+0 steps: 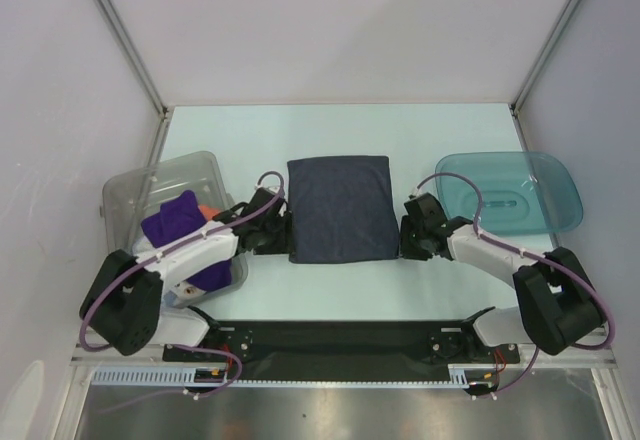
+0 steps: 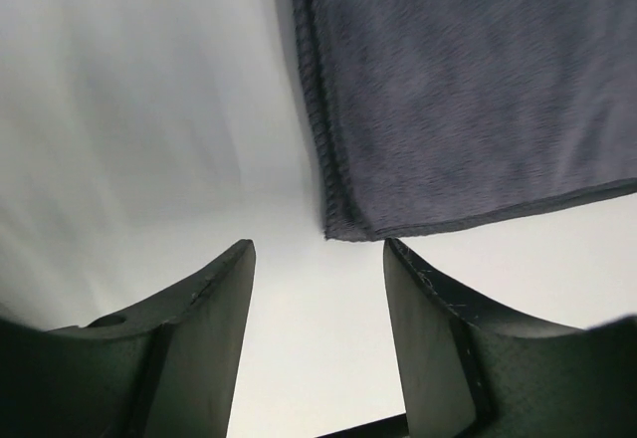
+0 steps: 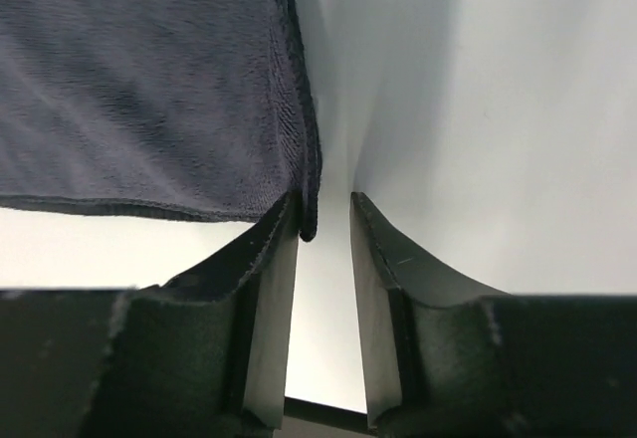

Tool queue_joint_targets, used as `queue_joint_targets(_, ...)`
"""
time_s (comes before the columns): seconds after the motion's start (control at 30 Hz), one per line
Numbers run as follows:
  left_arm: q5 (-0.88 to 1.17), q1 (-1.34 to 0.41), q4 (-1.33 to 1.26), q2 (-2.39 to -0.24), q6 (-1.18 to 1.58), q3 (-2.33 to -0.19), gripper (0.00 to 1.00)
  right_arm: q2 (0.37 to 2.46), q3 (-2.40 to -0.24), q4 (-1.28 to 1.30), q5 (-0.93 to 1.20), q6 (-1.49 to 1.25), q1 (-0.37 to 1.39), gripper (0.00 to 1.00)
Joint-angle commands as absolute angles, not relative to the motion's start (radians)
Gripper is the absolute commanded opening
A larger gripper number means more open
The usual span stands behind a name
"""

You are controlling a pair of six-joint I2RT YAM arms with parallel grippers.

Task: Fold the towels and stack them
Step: Fold the towel

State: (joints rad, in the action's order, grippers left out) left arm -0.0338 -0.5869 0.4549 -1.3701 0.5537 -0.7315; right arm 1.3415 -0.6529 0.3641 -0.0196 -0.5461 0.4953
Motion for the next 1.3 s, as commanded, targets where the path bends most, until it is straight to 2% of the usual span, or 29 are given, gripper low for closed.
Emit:
queue_joint_targets(0.0,-0.058,-0.597,0.404,-1.298,0.618,-0.727,0.61,1.359,-0.627,0.288,-0.038,-0.560,0.499,0.32)
queue_joint_targets(0.2,-0.017,-0.595,0.319,-1.356,0.630,-0.707,0.60,1.327,-0.598,0.291,-0.046,-0.571,0.505,0.27)
queue_joint_targets(0.33,-0.028,-0.601,0.318,-1.431,0.627,-0.713,0.54,1.304,-0.580,0.293,-0.040,-0.587,0.514,0.27)
queue_joint_targets(0.43,-0.052,-0.609,0.327,-1.462,0.620,-0.712,0.46,1.289,-0.571,0.298,-0.031,-0.601,0.525,0.27)
queue_joint_targets(0.47,-0.058,-0.611,0.331,-1.473,0.617,-0.710,0.37,1.286,-0.568,0.296,-0.029,-0.610,0.528,0.28)
queue_joint_targets(0.53,-0.087,-0.612,0.353,-1.480,0.614,-0.709,0.28,1.270,-0.558,0.291,-0.020,-0.624,0.531,0.29)
queue_joint_targets(0.57,-0.103,-0.614,0.363,-1.482,0.611,-0.706,0.19,1.266,-0.548,0.290,-0.018,-0.638,0.532,0.30)
queue_joint_targets(0.67,-0.146,-0.617,0.396,-1.477,0.604,-0.703,0.08,1.244,-0.531,0.288,-0.018,-0.663,0.541,0.30)
queue_joint_targets(0.77,-0.170,-0.621,0.437,-1.463,0.598,-0.716,0.05,1.220,-0.528,0.313,-0.012,-0.672,0.554,0.31)
queue_joint_targets(0.83,-0.202,-0.626,0.488,-1.434,0.595,-0.747,0.08,1.198,-0.552,0.345,-0.011,-0.666,0.555,0.33)
queue_joint_targets(0.93,-0.250,-0.626,0.584,-1.398,0.572,-0.832,0.37,1.144,-0.633,0.437,-0.037,-0.621,0.551,0.39)
queue_joint_targets(0.97,-0.261,-0.626,0.612,-1.390,0.554,-0.860,0.52,1.132,-0.664,0.472,-0.038,-0.600,0.546,0.41)
queue_joint_targets(1.07,-0.275,-0.623,0.675,-1.367,0.485,-0.980,0.64,1.161,-0.796,0.509,-0.020,-0.500,0.496,0.47)
queue_joint_targets(1.17,-0.244,-0.601,0.677,-1.408,0.361,-1.124,0.66,1.216,-0.909,0.448,0.023,-0.379,0.440,0.49)
queue_joint_targets(1.27,-0.227,-0.560,0.664,-1.529,0.246,-1.279,0.65,1.357,-1.032,0.372,0.045,-0.281,0.376,0.47)
